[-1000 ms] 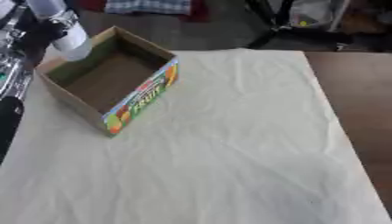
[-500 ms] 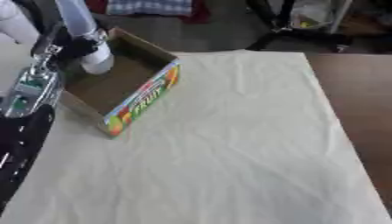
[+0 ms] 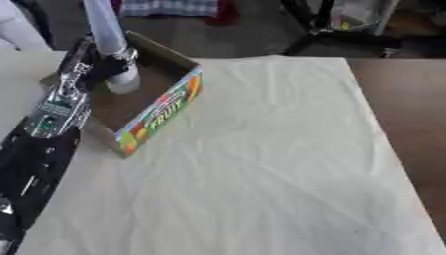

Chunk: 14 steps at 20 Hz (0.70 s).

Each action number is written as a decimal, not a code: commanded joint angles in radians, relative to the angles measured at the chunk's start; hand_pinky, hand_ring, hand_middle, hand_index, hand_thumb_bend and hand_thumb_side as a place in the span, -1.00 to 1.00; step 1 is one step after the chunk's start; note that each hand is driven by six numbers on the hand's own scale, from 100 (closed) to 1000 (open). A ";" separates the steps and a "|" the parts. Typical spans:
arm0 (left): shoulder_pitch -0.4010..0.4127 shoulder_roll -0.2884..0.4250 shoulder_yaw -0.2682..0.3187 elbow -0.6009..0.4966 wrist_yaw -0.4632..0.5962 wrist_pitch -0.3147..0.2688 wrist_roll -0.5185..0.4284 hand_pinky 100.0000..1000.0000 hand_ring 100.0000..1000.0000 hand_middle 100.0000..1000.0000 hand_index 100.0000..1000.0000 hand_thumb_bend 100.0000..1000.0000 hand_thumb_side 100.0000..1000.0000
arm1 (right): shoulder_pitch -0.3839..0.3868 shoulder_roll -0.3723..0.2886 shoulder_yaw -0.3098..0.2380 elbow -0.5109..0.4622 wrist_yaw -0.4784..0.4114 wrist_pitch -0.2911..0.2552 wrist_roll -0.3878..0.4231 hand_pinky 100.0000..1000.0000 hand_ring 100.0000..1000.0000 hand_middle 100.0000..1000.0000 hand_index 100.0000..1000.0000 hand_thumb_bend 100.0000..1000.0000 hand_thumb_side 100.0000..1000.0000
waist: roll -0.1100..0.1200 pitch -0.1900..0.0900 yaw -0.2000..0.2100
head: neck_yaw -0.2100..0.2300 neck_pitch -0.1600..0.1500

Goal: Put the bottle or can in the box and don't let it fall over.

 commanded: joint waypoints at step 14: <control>-0.043 0.013 0.010 -0.017 -0.055 -0.022 -0.039 1.00 1.00 1.00 0.26 0.46 -1.00 | -0.025 -0.010 -0.001 -0.017 -0.010 0.004 0.007 0.84 0.88 1.00 0.82 -1.00 -0.18 | 0.005 0.004 -0.023 | 0.010 -0.025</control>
